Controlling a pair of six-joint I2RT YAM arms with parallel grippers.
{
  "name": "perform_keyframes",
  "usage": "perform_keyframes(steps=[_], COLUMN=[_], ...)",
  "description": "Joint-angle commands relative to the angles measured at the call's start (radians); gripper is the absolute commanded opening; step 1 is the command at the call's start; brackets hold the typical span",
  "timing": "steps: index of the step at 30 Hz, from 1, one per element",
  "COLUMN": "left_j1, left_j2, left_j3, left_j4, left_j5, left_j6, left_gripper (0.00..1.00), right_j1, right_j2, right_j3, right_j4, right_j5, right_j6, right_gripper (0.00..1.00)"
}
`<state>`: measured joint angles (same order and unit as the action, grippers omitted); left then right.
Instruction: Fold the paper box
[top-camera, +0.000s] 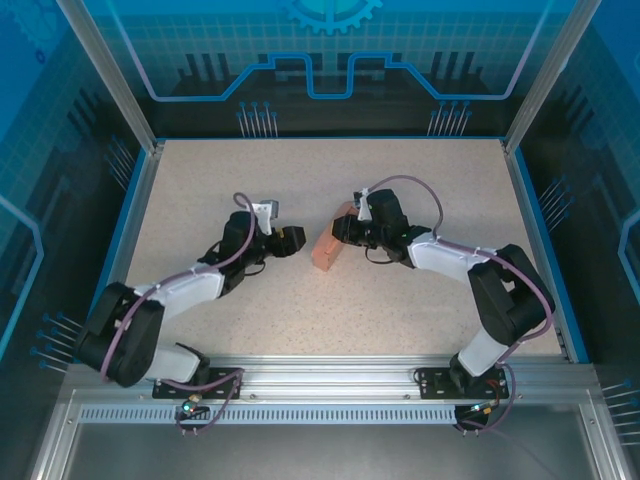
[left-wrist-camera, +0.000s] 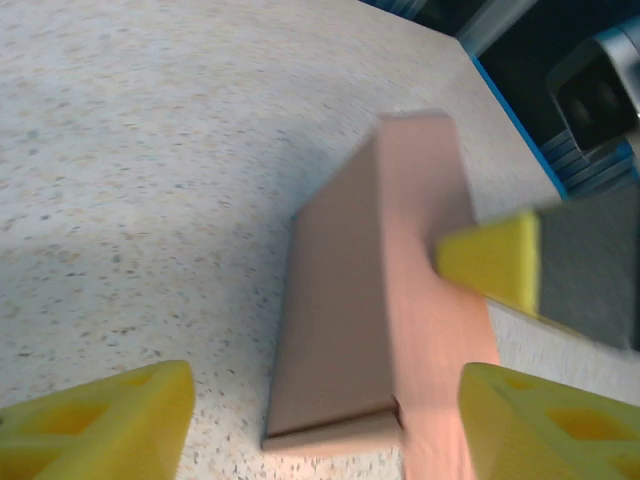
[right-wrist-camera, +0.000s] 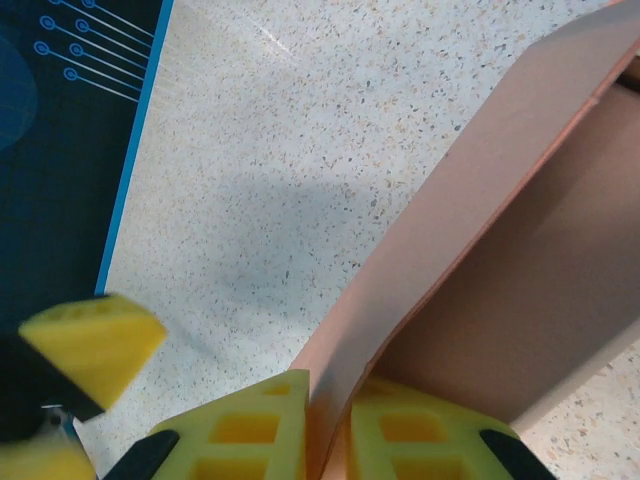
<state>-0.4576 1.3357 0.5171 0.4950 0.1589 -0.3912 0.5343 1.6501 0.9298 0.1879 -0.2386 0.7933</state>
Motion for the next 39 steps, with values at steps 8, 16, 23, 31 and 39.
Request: perform_keyframes(steps=[8, 16, 23, 31, 39], left_j1=[-0.174, -0.205, -0.209, -0.210, -0.206], left_j2=[0.090, 0.211, 0.280, 0.304, 0.267], left_j3=[-0.003, 0.062, 0.101, 0.099, 0.075], left_j4=[0.144, 0.195, 0.211, 0.236, 0.224], left_j5=[-0.162, -0.153, -0.152, -0.140, -0.161], left_j6=[0.298, 0.344, 0.373, 0.391, 0.437], left_gripper=[0.80, 0.79, 0.63, 0.51, 0.40], right_j1=[0.006, -0.001, -0.005, -0.009, -0.021], right_j2=[0.055, 0.048, 0.041, 0.024, -0.046], right_j3=[0.011, 0.002, 0.001, 0.003, 0.034], right_j4=[-0.064, -0.064, -0.061, -0.059, -0.116], right_j5=[0.022, 0.023, 0.018, 0.003, -0.002], right_j6=[-0.022, -0.020, -0.018, -0.011, -0.055], right_gripper=[0.15, 0.15, 0.15, 0.15, 0.28])
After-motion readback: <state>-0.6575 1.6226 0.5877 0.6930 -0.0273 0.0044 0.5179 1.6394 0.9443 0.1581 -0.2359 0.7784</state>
